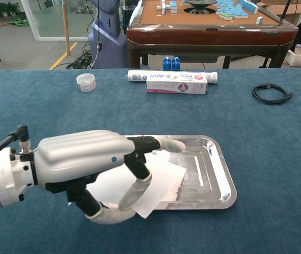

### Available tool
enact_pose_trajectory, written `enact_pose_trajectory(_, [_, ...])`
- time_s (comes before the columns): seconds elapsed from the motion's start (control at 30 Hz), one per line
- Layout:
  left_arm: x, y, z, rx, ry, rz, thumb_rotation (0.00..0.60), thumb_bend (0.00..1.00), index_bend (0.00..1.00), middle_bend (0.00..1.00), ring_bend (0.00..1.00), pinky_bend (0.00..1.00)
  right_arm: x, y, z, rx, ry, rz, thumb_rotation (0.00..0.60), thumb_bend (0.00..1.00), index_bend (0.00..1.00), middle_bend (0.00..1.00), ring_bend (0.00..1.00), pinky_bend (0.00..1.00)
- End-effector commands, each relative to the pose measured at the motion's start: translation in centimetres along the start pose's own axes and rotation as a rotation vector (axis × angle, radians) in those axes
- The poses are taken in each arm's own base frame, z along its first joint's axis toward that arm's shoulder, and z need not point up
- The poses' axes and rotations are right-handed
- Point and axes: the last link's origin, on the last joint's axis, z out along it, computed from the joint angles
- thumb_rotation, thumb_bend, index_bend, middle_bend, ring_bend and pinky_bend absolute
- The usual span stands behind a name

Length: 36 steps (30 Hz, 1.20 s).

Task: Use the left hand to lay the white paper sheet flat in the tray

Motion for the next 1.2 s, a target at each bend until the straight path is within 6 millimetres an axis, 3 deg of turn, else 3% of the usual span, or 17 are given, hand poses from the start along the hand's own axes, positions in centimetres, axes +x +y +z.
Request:
enact_pose_trajectory(0.03, [0.0,-1.0,-0.4,0.031,0.001,0.008,0.6,0.73,0.71,0.03,0.0,0.17,0.0,0.0,0.0,-0.001,0.001,0.0,0.6,0.45,0.41,0.33,0.19,0.29])
enact_pose_trajectory(0.2, [0.0,-2.3,-1.4,0.066,0.013,0.017,0.6,0.73,0.71,0.0,0.0,0.16,0.0,0.1,0.1,-0.002,-0.002,0.0,0.6,0.45,0.41,0.33,0.19,0.29])
enact_pose_trajectory(0.43, [-0.2,-2.9,-2.7,0.019,0.083,0.035,0.6,0.72,0.71,0.0,0.0,0.05,-0.2,0.0,0.1,-0.001,-0.006,-0.004,0.6,0.45,0.41,0.33,0.19,0.29])
enact_pose_trajectory(0.8, [-1.4,-2.1,-3.8,-0.063,0.087,0.007,0.6,0.7,0.71,0.0,0.0,0.03,-0.2,0.0,0.1,-0.003,-0.008,-0.005,0.6,0.45,0.41,0.33,0.19,0.29])
enact_pose_trajectory(1.2, [-2.3,-2.7,-3.5,-0.045,0.08,0.002,0.6,0.69,0.4,0.0,0.0,0.03,-0.1,0.1,0.2,-0.005,-0.006,-0.002,0.6,0.45,0.41,0.33,0.19,0.29])
